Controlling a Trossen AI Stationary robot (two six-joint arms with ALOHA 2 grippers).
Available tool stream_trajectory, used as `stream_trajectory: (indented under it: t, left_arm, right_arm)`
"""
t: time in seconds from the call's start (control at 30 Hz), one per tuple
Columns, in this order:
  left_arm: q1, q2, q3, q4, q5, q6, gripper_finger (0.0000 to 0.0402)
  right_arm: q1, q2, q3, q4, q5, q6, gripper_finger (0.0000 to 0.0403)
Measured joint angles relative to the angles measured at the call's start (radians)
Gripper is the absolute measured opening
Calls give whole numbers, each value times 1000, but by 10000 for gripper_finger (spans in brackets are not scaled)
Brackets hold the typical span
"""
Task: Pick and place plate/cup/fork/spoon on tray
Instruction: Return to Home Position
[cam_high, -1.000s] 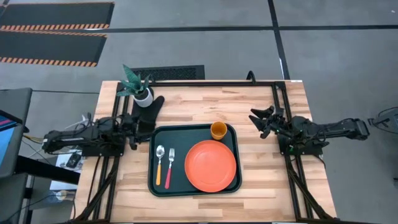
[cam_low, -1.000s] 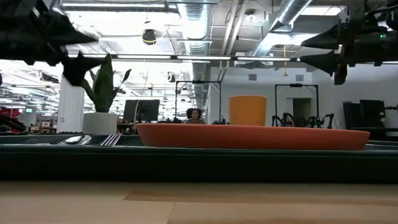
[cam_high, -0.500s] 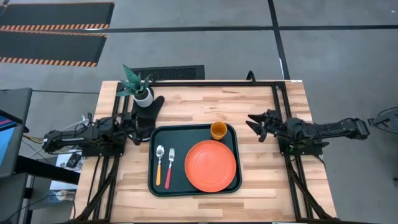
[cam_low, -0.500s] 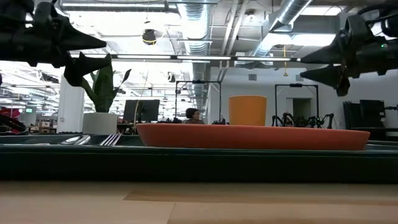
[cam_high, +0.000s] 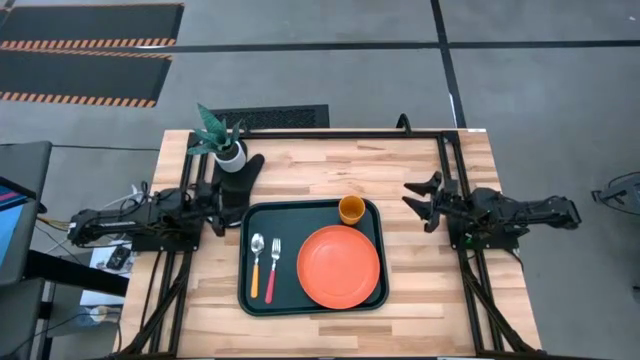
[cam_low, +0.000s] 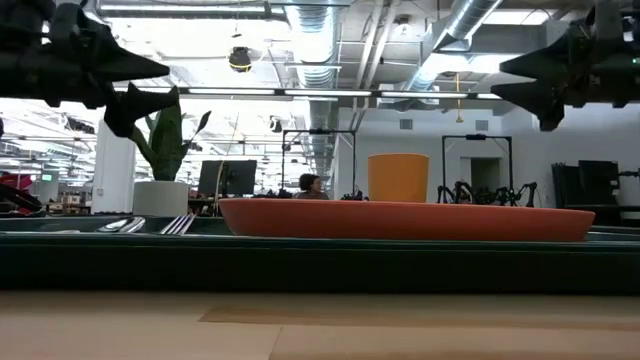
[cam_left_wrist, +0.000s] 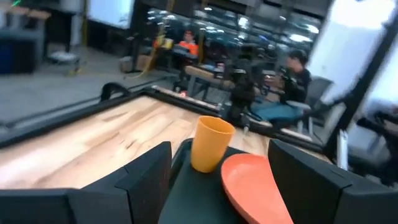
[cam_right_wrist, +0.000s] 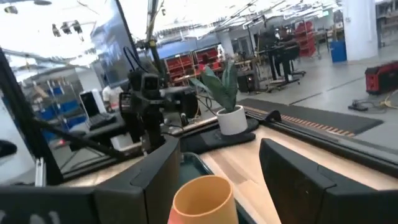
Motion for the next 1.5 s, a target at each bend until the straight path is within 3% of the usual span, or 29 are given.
stream_trajectory:
  t: [0.4, 0.67, 0.9, 1.5]
  left_arm:
    - [0, -4, -1, 28, 91, 153, 256]
    - [0, -4, -2, 24, 35, 143, 256]
    - [0, -3, -2, -22, 35, 55, 256]
    - [0, 0, -2, -18, 39, 51, 256]
  right_arm:
    - [1, -28, -1, -3, -1, -115, 244]
    - [1, -28, -1, -3, 6, -118, 244]
    - [1, -28, -2, -14, 6, -115, 244]
    - [1, -28, -2, -107, 6, -114, 244]
